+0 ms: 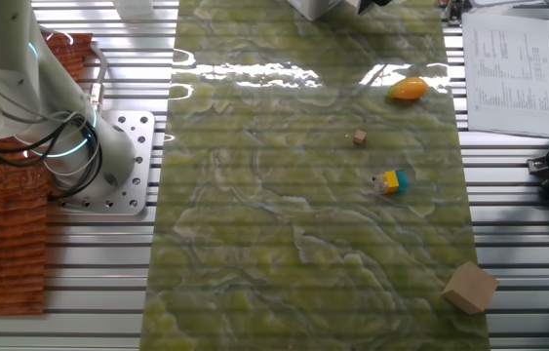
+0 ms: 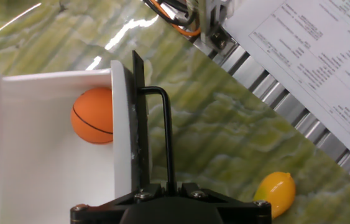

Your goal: Put things in the drawer

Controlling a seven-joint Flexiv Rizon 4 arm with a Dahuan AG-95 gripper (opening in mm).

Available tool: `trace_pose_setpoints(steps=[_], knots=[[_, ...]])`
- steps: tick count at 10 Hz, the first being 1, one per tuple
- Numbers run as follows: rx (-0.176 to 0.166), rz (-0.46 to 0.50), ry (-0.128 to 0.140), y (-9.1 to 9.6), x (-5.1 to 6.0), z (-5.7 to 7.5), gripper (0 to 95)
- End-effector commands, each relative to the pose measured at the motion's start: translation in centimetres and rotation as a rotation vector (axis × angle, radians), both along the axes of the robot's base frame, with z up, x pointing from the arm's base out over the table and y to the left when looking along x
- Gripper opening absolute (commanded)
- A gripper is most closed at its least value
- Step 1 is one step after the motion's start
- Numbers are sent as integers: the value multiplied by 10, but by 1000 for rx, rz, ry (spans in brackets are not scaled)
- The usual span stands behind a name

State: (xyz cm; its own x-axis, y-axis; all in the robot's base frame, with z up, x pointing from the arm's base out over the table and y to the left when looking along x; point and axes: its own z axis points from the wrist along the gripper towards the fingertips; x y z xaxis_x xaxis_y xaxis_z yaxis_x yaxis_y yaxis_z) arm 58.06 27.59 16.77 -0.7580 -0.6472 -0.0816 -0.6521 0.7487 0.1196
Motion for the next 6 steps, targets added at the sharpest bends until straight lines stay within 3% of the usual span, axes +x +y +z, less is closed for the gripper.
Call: trace_pose_setpoints(steps=[1,6], knots=[[1,-7,-1,5,-3,-3,0],[12,-6,1,13,-9,-6,0]])
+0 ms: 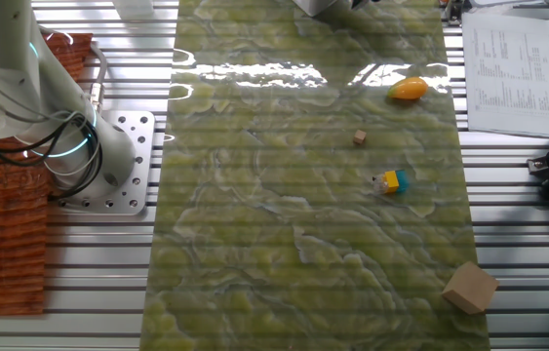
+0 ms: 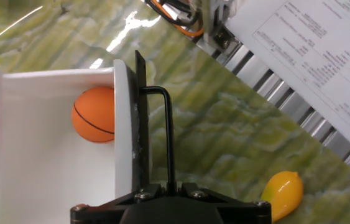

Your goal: Put things in the drawer

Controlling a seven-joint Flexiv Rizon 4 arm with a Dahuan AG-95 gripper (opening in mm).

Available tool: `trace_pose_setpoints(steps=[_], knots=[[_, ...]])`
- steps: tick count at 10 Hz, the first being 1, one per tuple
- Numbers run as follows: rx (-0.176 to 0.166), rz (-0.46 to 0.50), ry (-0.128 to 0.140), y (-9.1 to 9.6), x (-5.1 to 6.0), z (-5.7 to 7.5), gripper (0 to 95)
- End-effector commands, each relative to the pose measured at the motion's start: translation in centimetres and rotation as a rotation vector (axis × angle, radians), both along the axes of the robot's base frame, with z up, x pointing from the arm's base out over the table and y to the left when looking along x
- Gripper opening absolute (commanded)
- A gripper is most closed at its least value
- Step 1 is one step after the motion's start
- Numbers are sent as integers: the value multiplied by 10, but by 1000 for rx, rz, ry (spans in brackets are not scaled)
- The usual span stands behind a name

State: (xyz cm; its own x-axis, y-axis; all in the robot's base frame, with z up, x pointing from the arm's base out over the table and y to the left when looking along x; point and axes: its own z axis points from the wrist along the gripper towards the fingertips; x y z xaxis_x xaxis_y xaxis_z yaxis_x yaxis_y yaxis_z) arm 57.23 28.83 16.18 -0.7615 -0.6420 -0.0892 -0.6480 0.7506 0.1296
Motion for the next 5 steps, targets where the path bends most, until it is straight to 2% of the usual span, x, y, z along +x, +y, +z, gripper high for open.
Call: trace_pose_setpoints(steps=[1,2,5], knots=[[3,-4,2,2,-1,0,0],[17,-12,7,4,-2,-1,0],[20,-23,27,8,-5,0,0]])
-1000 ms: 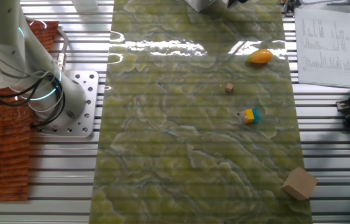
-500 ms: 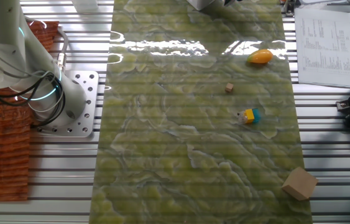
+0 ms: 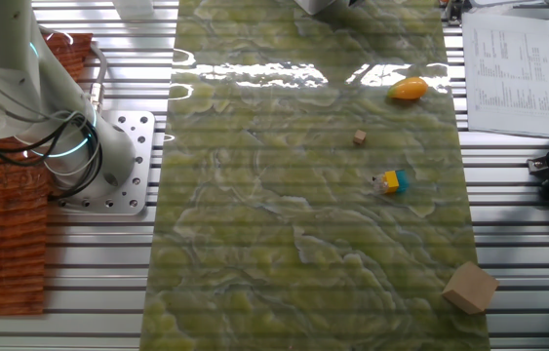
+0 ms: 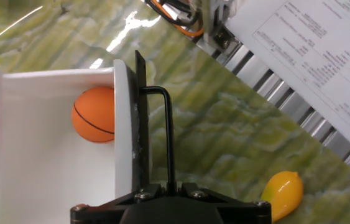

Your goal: Put things in the drawer

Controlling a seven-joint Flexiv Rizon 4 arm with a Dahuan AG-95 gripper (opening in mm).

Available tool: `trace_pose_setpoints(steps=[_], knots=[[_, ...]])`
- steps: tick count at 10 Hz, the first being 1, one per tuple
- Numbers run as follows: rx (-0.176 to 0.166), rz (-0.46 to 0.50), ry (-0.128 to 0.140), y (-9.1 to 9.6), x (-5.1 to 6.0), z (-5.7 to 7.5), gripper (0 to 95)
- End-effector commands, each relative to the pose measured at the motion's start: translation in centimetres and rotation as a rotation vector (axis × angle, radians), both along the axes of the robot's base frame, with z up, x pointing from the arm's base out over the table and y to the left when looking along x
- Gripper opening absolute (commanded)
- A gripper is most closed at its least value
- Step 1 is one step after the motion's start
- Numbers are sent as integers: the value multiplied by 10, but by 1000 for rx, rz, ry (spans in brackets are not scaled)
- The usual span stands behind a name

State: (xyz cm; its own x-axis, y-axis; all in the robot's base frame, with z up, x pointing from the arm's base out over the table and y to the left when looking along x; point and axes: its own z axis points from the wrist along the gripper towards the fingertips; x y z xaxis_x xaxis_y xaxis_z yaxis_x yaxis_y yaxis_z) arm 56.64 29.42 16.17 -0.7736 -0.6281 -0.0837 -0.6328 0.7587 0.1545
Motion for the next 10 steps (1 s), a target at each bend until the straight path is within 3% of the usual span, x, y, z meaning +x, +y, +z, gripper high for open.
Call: trace_pose_setpoints(steps=[1,4,8,9,10], knots=[[12,-12,9,3,0,0,0],[21,-15,31,5,-2,2,0],[12,-2,29,5,-2,1,0],[13,10,26,5,-2,2,190],[16,13,24,5,-2,2,190]])
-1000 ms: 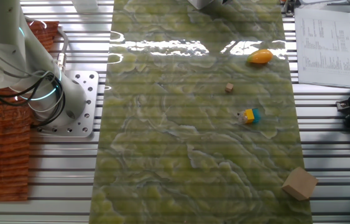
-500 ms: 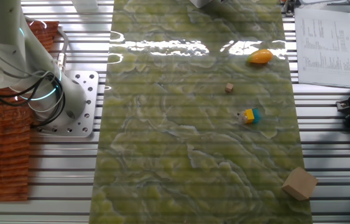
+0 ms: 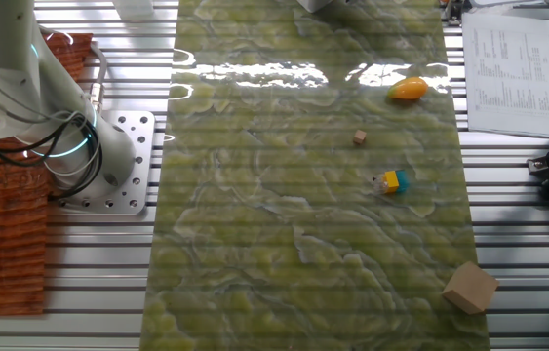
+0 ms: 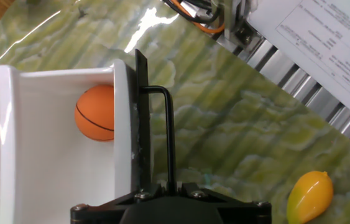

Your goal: Put things in the drawer

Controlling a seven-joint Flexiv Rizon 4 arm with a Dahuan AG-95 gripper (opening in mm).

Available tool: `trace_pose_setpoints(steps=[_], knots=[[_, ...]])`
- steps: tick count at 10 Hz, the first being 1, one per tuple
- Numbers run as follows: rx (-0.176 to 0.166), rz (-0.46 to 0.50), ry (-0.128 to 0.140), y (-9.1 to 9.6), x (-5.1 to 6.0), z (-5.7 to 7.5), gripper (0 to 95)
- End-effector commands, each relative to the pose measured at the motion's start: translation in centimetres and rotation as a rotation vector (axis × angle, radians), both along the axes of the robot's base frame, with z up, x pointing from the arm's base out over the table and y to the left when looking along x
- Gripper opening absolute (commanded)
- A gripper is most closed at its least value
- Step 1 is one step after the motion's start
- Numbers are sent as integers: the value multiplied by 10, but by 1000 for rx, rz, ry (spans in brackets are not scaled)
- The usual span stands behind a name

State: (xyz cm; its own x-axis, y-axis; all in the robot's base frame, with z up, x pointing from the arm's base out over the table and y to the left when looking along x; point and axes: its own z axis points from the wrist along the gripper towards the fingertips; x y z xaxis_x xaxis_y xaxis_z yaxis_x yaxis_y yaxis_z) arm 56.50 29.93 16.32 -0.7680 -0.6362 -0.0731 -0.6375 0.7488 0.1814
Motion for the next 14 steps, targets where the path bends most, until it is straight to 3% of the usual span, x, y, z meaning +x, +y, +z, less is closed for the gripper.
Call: trace_pose_setpoints(steps=[1,2,5,8,10,12,14], knots=[[3,6,-3,-1,-1,0,190],[5,7,1,0,-2,3,380],[-7,10,9,-2,-4,15,380],[-6,21,7,-22,6,27,380],[-17,8,8,-40,14,34,0],[-48,-20,0,-51,21,30,0],[-41,-41,-12,-56,28,17,0]])
